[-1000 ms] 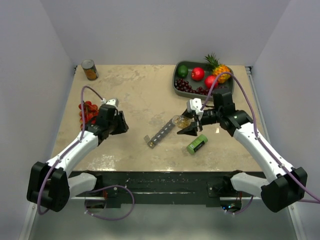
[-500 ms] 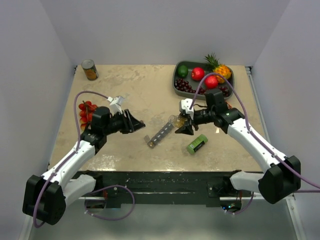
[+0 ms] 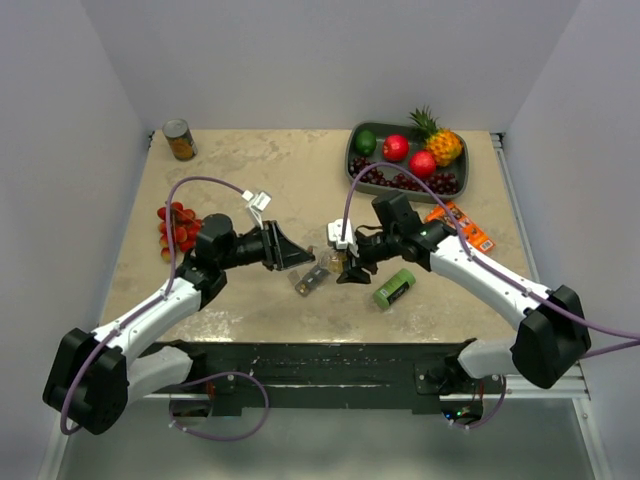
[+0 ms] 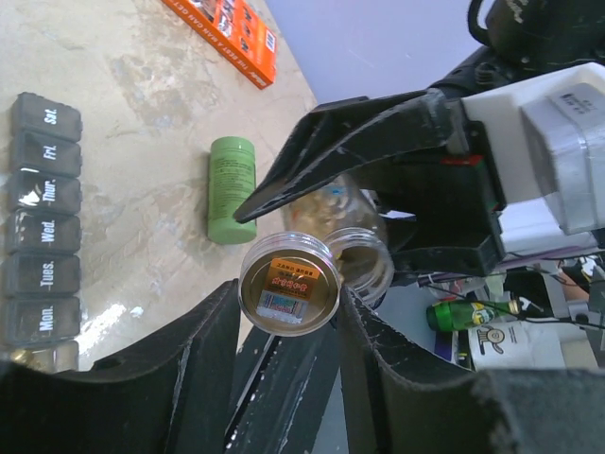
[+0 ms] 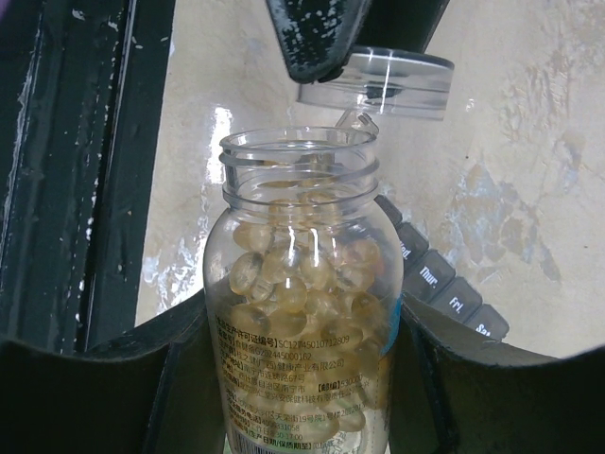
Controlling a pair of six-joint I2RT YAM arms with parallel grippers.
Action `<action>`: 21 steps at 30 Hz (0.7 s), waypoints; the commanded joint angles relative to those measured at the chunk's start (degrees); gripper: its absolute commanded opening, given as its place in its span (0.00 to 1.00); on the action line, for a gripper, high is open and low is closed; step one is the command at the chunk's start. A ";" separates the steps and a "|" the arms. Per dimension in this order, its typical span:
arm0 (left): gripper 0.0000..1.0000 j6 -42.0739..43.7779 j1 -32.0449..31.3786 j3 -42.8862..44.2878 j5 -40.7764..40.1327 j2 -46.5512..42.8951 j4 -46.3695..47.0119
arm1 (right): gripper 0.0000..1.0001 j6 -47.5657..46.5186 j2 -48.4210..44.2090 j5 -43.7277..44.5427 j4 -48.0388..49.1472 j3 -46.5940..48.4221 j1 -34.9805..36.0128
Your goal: Sort the pills into containers
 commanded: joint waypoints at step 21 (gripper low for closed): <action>0.08 -3.30 -3.73 1.17 2.60 1.64 8.86 | 0.03 3.82 0.99 4.75 3.37 2.14 1.80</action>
